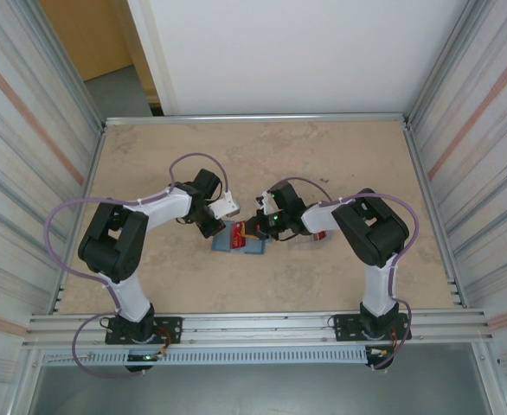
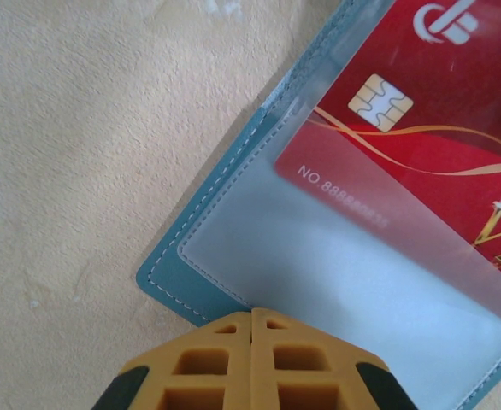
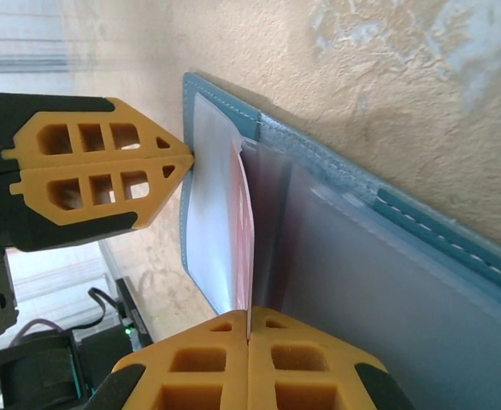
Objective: Put the credit cards into the card holder
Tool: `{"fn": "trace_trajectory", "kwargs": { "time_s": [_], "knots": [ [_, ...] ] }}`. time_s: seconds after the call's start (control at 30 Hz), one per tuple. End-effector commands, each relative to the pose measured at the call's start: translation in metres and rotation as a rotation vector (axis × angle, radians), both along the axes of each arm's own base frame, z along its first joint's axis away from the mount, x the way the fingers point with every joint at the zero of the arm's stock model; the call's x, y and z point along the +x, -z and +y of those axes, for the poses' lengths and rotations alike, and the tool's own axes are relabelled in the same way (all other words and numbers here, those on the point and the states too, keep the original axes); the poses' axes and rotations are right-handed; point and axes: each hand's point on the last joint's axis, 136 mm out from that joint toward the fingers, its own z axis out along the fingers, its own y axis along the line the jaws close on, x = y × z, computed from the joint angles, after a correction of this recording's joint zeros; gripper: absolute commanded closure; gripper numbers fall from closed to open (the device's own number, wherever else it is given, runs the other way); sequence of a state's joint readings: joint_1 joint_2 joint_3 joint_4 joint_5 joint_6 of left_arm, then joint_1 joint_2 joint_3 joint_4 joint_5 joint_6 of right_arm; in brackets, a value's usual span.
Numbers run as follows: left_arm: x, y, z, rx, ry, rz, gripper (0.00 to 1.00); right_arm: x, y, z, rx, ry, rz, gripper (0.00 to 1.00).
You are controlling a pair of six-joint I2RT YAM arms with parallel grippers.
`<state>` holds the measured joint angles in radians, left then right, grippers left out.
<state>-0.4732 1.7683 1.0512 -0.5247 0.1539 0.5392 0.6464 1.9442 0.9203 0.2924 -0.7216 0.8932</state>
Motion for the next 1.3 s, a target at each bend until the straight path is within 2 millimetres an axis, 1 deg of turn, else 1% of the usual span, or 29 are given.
{"fn": "trace_trajectory", "kwargs": {
  "time_s": [0.0,0.23,0.3,0.47,0.63,0.7,0.83,0.97,1.0,1.07,1.13,1.2,1.27],
  "knots": [
    [-0.015,0.013,0.005,0.037,0.021,0.049,1.00,-0.001,0.008,-0.005,-0.067,0.065,0.020,1.00],
    [-0.014,0.010,0.003,0.030,0.022,0.044,1.00,-0.002,0.009,0.000,-0.132,0.076,0.019,1.00],
    [-0.015,0.009,0.002,0.023,0.023,0.044,1.00,-0.002,0.010,0.001,-0.151,0.079,0.021,0.96],
    [-0.015,0.009,0.001,0.020,0.022,0.044,1.00,-0.002,0.005,0.002,-0.190,0.087,0.007,0.93],
    [-0.013,0.006,0.002,0.021,0.021,0.034,1.00,-0.004,0.003,0.000,-0.238,0.088,0.001,0.86],
    [-0.011,0.003,0.003,0.013,0.012,0.023,1.00,-0.003,0.000,-0.001,-0.252,0.090,-0.008,0.82],
    [-0.005,-0.006,0.006,-0.004,-0.012,0.008,0.98,-0.004,-0.001,-0.001,-0.287,0.078,-0.013,0.78],
    [-0.004,-0.015,0.009,-0.023,-0.024,0.011,0.90,-0.004,-0.007,0.002,-0.291,0.077,-0.024,0.75],
    [-0.003,-0.017,0.009,-0.027,-0.025,0.007,0.86,-0.004,-0.008,0.003,-0.294,0.073,-0.027,0.75],
    [-0.001,-0.022,0.012,-0.024,-0.029,0.008,0.82,-0.002,-0.008,0.003,-0.305,0.070,-0.027,0.74],
    [0.001,-0.028,0.016,-0.019,-0.046,0.015,0.80,-0.002,-0.010,0.003,-0.312,0.070,-0.025,0.73],
    [0.004,-0.038,0.022,-0.028,-0.083,0.009,0.82,-0.001,-0.013,0.004,-0.315,0.069,-0.035,0.73],
    [0.004,-0.050,0.027,-0.013,-0.109,0.005,0.87,-0.001,-0.013,0.003,-0.328,0.064,-0.036,0.72]
  ]
}}
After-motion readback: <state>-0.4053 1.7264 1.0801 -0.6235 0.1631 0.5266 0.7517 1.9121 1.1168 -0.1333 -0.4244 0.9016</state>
